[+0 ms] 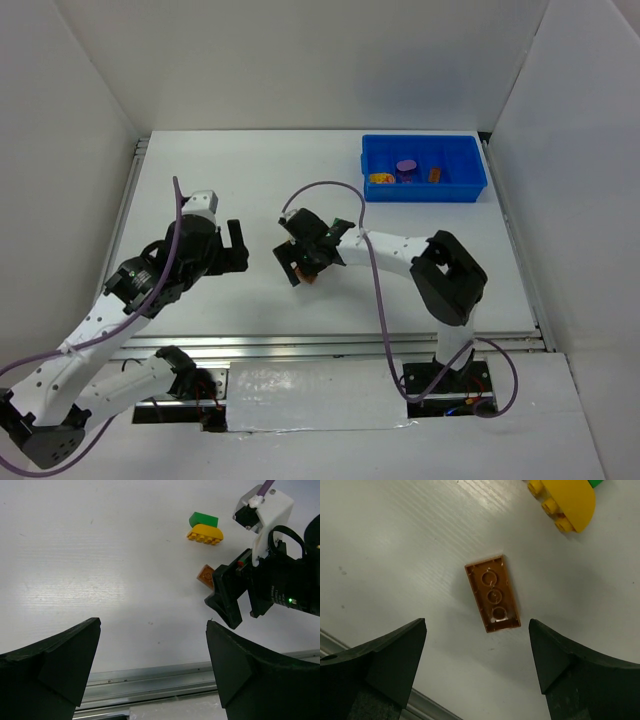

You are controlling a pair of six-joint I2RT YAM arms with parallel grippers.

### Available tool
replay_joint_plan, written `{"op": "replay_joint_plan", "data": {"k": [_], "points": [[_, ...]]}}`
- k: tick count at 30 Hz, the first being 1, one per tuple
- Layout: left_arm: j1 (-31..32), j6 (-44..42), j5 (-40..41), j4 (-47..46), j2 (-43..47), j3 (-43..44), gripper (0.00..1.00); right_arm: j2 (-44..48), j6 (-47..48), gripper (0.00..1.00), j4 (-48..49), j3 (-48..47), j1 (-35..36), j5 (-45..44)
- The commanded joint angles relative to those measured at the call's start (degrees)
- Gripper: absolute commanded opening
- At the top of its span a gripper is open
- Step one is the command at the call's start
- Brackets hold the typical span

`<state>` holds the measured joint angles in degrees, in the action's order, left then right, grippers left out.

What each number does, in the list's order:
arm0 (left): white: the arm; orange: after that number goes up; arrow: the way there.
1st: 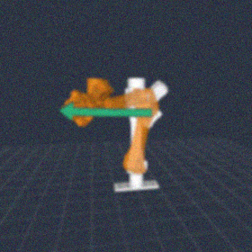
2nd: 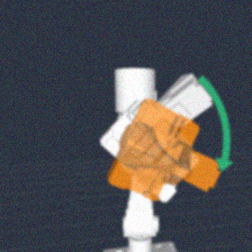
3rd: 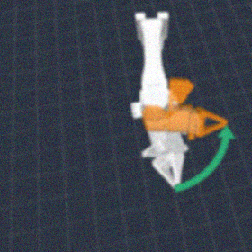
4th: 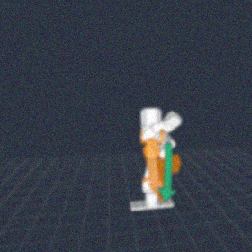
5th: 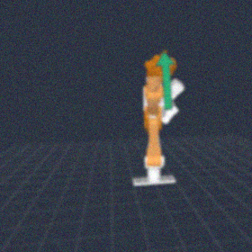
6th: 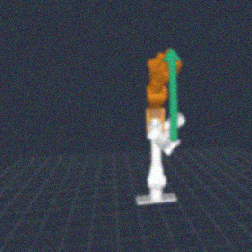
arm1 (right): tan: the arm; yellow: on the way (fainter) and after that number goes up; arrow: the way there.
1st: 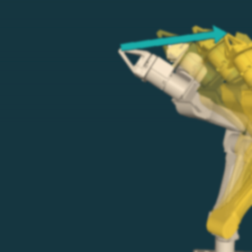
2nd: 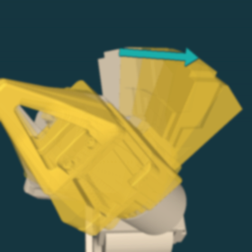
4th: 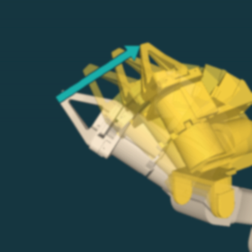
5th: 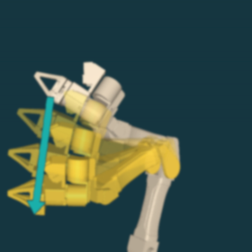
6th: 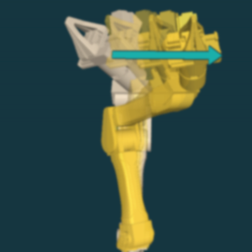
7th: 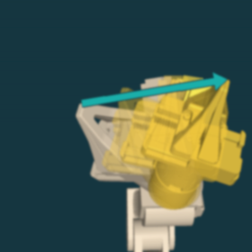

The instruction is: Sort the legos into containers by color

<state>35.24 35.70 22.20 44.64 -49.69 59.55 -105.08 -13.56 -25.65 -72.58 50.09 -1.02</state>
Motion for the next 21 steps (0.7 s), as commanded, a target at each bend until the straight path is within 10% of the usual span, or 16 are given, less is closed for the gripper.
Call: {"op": "replay_joint_plan", "data": {"k": [1,11,17,21], "points": [[-1.6,-3.1,-3.1,-3.5,0.0,-0.4,1.0,-3.4,-1.7,0.9,-0.8,-4.2,0.8,-4.3],[-5.3,-4.9,-9.6,-5.4,0.4,-1.5,1.0,-7.2,-2.5,0.8,-1.1,-3.8,1.0,-5.0],[-6.2,-5.6,-11.5,-5.8,0.4,-1.6,1.0,-7.2,-3.8,0.3,-0.6,-3.0,1.9,-5.6],[-6.7,-6.0,-12.3,-6.1,0.5,-1.8,0.99,-6.2,-3.6,0.2,-0.5,-3.1,2.7,-4.0]]}}
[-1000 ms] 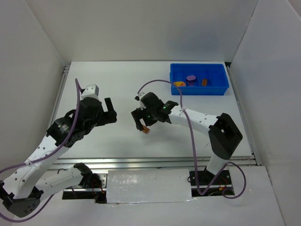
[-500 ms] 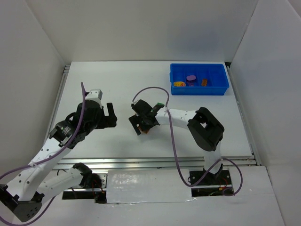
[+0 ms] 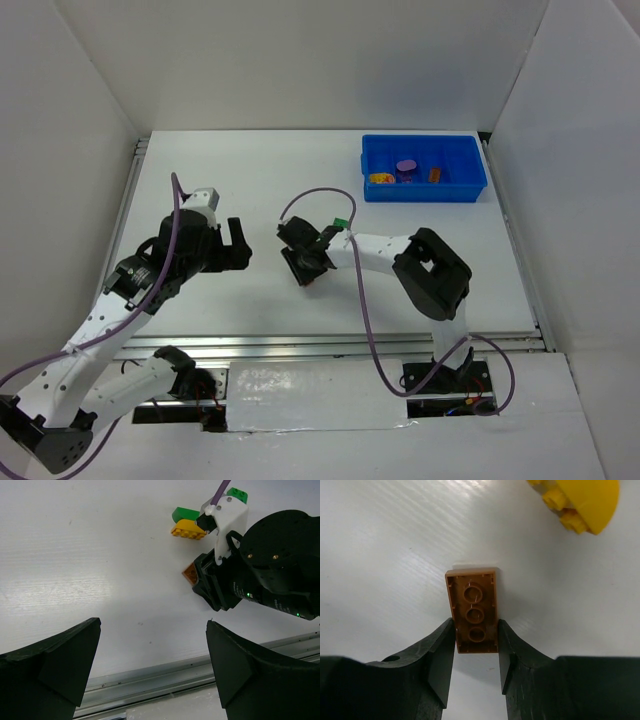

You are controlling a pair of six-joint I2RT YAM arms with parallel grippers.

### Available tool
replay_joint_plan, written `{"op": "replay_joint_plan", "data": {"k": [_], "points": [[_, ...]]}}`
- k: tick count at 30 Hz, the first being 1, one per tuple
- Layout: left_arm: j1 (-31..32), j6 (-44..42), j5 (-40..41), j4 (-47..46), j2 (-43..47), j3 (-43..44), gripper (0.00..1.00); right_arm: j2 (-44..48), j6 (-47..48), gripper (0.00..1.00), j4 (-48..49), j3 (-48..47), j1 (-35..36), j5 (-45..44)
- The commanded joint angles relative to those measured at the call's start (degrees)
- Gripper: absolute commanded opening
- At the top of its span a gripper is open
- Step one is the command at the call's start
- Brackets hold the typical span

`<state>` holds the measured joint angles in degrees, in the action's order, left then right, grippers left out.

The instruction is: Sort the legos into containers by color

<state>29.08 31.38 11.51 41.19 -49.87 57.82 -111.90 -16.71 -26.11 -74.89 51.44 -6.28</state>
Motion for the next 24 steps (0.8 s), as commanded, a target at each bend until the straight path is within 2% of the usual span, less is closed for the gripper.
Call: {"op": "replay_joint_plan", "data": {"k": [1,2,7,10,14,15,18,21,22,24], "points": [[-0.6,-1.8,-1.6,-2.5,0.6,-0.1,0.99,1.2,-0.4,0.13,0.0,-0.9,1.6,1.8],[-0.7,-1.8,-1.7,-2.7,0.7,-0.2,1.0,3.1,-0.3,0.0,0.2,-0.9,2.0,3.4],[-1.2,-2.0,-2.2,-2.8,0.6,-0.2,0.99,13.8,0.7,0.0,1.8,0.1,2.2,11.7],[-1.5,-1.8,-2.0,-2.8,0.7,-0.2,1.0,20.3,-0.2,0.0,0.9,-0.5,0.6,9.9],[-1.8,-1.8,-1.6,-2.8,1.2,-0.4,1.0,24.0,-1.2,0.0,-0.3,-3.1,-10.8,8.0],[-1.7,-1.8,-1.1,-2.8,1.2,-0.4,1.0,23.8,-0.7,0.0,-1.0,-5.4,-16.7,6.6],[-1.9,-1.6,2.0,-1.8,1.3,-0.2,1.0,19.8,2.9,0.0,-4.1,-14.2,-25.9,0.3],[-2.0,-1.1,3.5,-1.3,2.0,-0.3,1.0,10.7,5.0,0.0,-5.9,-25.8,-33.2,-1.3],[-1.9,-1.1,3.3,-1.6,2.7,-0.5,1.0,8.5,4.9,0.0,-5.6,-27.8,-37.6,-0.5],[-2.0,-1.2,2.6,-2.1,3.5,-1.0,1.0,2.2,4.2,0.0,-6.8,-35.0,-41.6,1.5]]}}
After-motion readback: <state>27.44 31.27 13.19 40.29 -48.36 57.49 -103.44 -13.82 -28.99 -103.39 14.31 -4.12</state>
